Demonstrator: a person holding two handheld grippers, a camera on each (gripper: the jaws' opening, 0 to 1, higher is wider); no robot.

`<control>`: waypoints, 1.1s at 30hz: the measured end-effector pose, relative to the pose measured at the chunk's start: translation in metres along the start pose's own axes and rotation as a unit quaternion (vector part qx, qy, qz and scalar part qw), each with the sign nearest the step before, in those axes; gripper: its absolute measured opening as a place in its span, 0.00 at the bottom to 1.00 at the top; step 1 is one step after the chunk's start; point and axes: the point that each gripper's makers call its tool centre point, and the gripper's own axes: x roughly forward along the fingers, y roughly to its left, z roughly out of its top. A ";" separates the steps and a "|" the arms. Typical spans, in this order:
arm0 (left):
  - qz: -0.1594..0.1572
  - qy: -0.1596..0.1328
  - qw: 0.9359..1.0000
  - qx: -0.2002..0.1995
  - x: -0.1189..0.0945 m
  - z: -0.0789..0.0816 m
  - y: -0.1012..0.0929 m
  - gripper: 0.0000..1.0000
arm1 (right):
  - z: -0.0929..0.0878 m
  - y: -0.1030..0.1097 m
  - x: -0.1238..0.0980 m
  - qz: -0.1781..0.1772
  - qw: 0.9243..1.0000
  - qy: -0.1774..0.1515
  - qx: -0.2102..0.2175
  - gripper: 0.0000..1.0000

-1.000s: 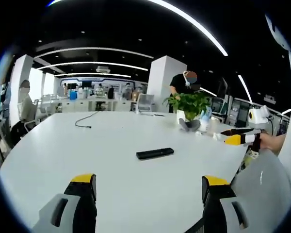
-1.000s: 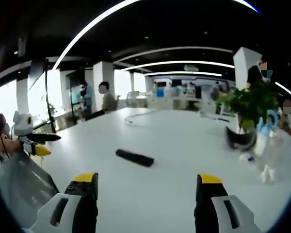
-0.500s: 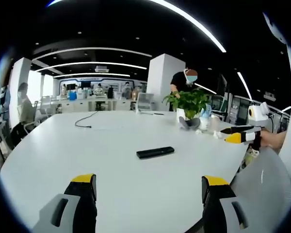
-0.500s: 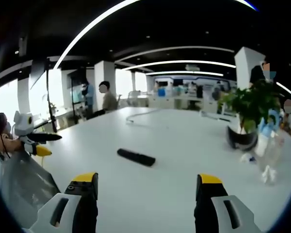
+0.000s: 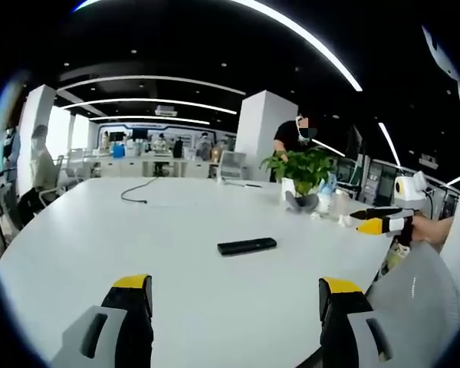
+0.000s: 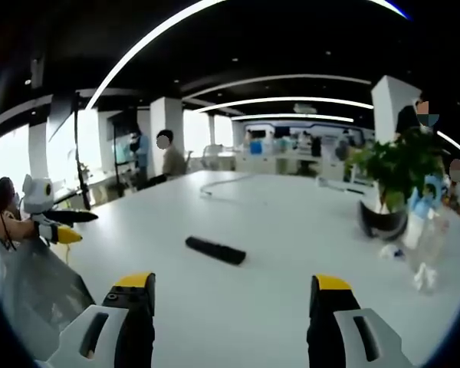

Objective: Press the specified remote control buttons in sequence, fully releasing each button before pressing the next.

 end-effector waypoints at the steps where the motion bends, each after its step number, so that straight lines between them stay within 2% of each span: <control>1: 0.002 0.001 1.000 0.000 0.000 0.000 0.001 0.94 | 0.000 -0.001 -0.001 -0.001 1.000 -0.002 0.001 0.82; 3: 0.004 0.006 1.000 -0.004 0.000 0.001 0.003 0.94 | 0.002 -0.002 -0.002 -0.003 1.000 -0.008 0.004 0.82; 5: -0.006 0.017 1.000 0.003 0.001 0.002 0.000 0.95 | 0.002 -0.003 -0.002 -0.005 1.000 -0.011 0.007 0.82; 6: -0.011 0.032 0.999 0.024 0.002 0.004 -0.001 0.94 | 0.003 -0.003 -0.003 -0.005 1.000 -0.012 0.009 0.82; 8: -0.014 0.022 0.998 0.058 0.007 0.020 -0.003 0.95 | 0.003 -0.003 -0.002 -0.005 1.000 -0.012 0.011 0.82; 12: -0.035 0.025 0.998 0.055 0.021 0.035 -0.008 0.95 | 0.002 -0.003 -0.002 -0.003 1.000 -0.010 0.006 0.82; 20: -0.072 0.063 0.993 0.074 0.047 0.035 -0.021 0.93 | 0.001 -0.008 -0.002 -0.005 1.000 -0.010 0.003 0.81; 23: -0.087 0.088 0.988 0.094 0.054 0.033 -0.025 0.92 | -0.001 -0.008 -0.002 -0.005 1.000 -0.008 0.007 0.81; 33: -0.120 0.110 0.983 0.090 0.078 0.043 -0.031 0.93 | -0.004 -0.008 -0.002 -0.008 1.000 0.000 -0.002 0.80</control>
